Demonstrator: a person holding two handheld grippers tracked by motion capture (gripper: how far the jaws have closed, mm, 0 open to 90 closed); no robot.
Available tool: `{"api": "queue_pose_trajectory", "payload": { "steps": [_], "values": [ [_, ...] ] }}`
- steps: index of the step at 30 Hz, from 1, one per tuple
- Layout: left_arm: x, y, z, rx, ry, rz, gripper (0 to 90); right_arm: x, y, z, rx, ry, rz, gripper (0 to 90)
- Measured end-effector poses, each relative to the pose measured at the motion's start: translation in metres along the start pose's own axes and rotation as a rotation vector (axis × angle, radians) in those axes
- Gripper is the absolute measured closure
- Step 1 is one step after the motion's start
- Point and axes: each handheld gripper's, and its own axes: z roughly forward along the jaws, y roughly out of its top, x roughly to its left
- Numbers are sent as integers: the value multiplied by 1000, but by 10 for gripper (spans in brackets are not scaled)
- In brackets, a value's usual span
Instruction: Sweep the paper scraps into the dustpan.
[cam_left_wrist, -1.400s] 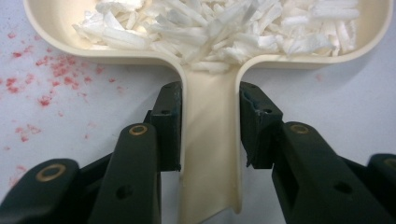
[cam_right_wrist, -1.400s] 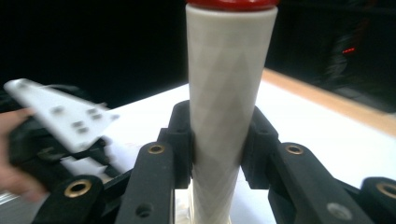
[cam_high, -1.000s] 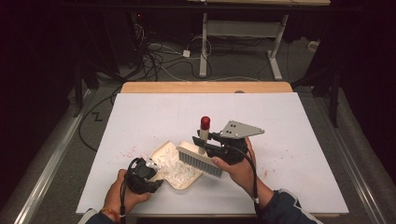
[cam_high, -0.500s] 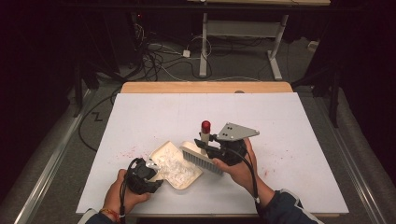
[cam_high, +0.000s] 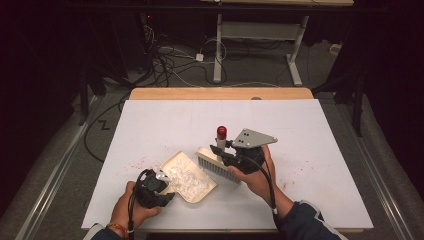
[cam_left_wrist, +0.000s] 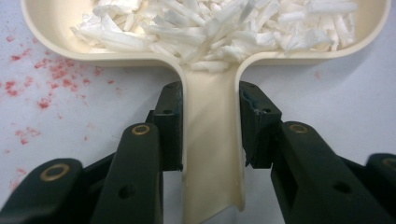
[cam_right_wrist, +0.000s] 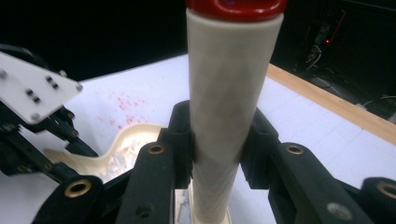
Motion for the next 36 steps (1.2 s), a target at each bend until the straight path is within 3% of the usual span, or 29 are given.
{"api": "queue_pose_trajectory", "payload": {
  "steps": [6,8,12,13,15,16,18,20,21,23,24,28,33,36],
  "values": [
    [-1,0,0,-1,5,-3,632,-1,5,-13,-36,28,13,698],
    [-1,0,0,-1,4,-5,632,2,7,-23,-36,-11,-26,698],
    [-1,1,0,3,6,-5,633,1,5,-25,-29,-56,-38,698],
    [-1,1,0,5,8,-5,632,3,1,-19,-13,-103,-55,698],
    [-2,1,0,7,11,-5,633,5,-1,-16,-6,-120,-67,698],
    [-2,1,0,8,12,-6,632,12,-6,-7,17,-138,-98,698],
    [-2,1,0,8,13,-6,632,17,-8,-3,22,-130,-105,698],
    [-2,1,0,7,13,-8,633,35,-8,4,32,-86,-147,697],
    [-2,1,0,6,14,-8,633,35,-8,4,32,-86,-147,697],
    [-2,1,0,5,13,-9,633,50,-4,6,26,-20,-151,698],
    [-2,1,0,5,13,-9,633,53,-3,6,20,-11,-151,698],
    [-2,1,0,4,12,-13,633,56,4,3,-9,30,-131,698],
    [-1,1,0,-6,6,-39,633,52,10,-3,-29,11,-125,698],
    [1,3,1,-12,13,-60,634,44,14,-10,-58,5,-88,698]
  ]
}}
